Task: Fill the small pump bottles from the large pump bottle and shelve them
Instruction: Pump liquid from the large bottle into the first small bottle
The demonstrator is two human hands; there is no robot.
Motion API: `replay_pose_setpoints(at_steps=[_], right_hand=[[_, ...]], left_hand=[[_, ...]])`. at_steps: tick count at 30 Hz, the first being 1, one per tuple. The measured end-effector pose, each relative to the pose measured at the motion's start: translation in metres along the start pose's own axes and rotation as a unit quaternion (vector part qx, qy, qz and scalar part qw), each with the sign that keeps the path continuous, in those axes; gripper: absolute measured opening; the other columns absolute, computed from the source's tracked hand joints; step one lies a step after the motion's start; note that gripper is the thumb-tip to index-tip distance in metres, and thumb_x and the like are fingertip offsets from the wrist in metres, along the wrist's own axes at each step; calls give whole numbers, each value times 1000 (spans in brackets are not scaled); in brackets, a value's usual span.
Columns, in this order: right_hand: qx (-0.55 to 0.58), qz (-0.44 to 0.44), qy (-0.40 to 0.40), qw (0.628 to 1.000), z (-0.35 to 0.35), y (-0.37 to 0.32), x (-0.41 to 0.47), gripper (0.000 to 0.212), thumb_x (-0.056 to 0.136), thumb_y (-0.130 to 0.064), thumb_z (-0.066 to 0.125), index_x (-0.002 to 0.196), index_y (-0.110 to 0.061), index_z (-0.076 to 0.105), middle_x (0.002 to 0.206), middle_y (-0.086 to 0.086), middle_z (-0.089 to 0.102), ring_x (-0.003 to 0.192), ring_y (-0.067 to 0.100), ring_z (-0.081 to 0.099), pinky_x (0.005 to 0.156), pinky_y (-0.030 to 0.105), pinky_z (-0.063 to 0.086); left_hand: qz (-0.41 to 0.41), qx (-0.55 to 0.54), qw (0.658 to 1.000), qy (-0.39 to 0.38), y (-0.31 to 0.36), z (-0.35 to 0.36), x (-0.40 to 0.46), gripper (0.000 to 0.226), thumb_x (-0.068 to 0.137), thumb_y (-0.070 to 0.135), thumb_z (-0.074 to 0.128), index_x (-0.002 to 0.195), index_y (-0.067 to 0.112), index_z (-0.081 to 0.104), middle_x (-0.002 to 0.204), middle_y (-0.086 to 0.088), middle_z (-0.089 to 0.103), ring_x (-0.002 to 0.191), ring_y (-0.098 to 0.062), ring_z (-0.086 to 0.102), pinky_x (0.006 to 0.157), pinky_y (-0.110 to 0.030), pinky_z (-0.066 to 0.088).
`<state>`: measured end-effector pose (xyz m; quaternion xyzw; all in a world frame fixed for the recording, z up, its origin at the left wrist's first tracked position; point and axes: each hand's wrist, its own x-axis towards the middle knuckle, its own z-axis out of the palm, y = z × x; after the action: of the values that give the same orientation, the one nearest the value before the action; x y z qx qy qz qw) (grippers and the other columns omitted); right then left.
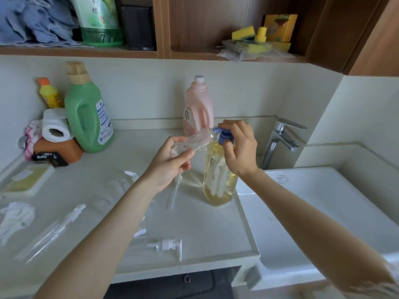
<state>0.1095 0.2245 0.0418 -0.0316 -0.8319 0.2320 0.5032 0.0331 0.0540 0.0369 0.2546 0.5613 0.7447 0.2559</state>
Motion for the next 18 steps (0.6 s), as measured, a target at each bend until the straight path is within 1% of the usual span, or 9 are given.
replay_pose_setpoints(at_steps=[3, 5, 8, 10, 12, 13, 15, 16, 18], right_hand=[[-9, -5, -28, 1000, -11, -4, 14, 39, 76, -15, 39, 100, -8, 69, 104, 4, 65, 93, 19, 56, 84, 3, 32], [-14, -8, -43, 999, -17, -4, 21, 40, 79, -17, 38, 102, -7, 68, 106, 4, 65, 97, 20, 59, 85, 6, 35], [-13, -7, -58, 998, -18, -2, 21, 41, 82, -17, 39, 108, -6, 68, 114, 6, 64, 104, 19, 59, 88, 5, 36], [-4, -4, -57, 998, -15, -3, 15, 39, 81, -10, 42, 112, -5, 66, 118, 7, 62, 106, 16, 55, 86, -1, 31], [10, 0, -42, 999, -9, -3, 7, 40, 78, -3, 46, 114, -2, 63, 119, 8, 58, 107, 13, 50, 86, -2, 30], [18, 6, -33, 999, -4, -1, 3, 40, 77, -2, 46, 114, -1, 62, 118, 4, 56, 108, 14, 50, 87, -1, 31], [25, 5, -18, 1000, 4, 1, -4, 41, 76, -8, 42, 112, -1, 61, 116, -4, 50, 108, 19, 52, 91, 8, 35], [25, 1, -16, 1000, 7, 4, -7, 42, 74, -11, 40, 110, -1, 61, 114, -6, 49, 109, 21, 53, 93, 11, 36], [28, -4, -18, 999, 9, 6, -9, 44, 71, -12, 38, 107, -3, 63, 111, -7, 50, 110, 21, 53, 95, 15, 37]], left_hand=[[23, 24, 999, 14, 4, 4, 1, 31, 86, -4, 62, 102, 21, 52, 92, 0, 58, 67, -8, 53, 69, -26, 48], [38, 30, 999, 21, 4, 7, 2, 33, 85, -5, 63, 102, 21, 52, 91, 0, 59, 70, -8, 55, 67, -25, 49], [49, 41, 997, 45, 0, 11, 2, 34, 83, -3, 66, 102, 22, 53, 94, 0, 60, 67, -6, 57, 65, -24, 50], [52, 45, 996, 55, -3, 13, 2, 34, 82, -2, 68, 101, 22, 52, 99, -1, 59, 64, -4, 57, 62, -22, 50], [54, 59, 995, 59, -5, 14, 2, 35, 82, -1, 69, 101, 23, 52, 100, -1, 59, 61, -3, 56, 59, -20, 49], [55, 68, 994, 63, -8, 14, 2, 34, 82, 0, 69, 100, 24, 51, 99, -1, 59, 60, -4, 55, 57, -19, 48], [57, 75, 993, 66, -15, 10, 3, 34, 82, 1, 69, 99, 24, 51, 96, 1, 60, 62, -4, 55, 57, -20, 47], [53, 74, 994, 63, -17, 9, 3, 34, 82, 1, 69, 99, 24, 51, 95, 2, 61, 64, -4, 56, 58, -20, 47], [45, 67, 995, 57, -19, 7, 4, 33, 82, 0, 69, 100, 22, 51, 92, 3, 62, 64, -3, 56, 58, -20, 47]])
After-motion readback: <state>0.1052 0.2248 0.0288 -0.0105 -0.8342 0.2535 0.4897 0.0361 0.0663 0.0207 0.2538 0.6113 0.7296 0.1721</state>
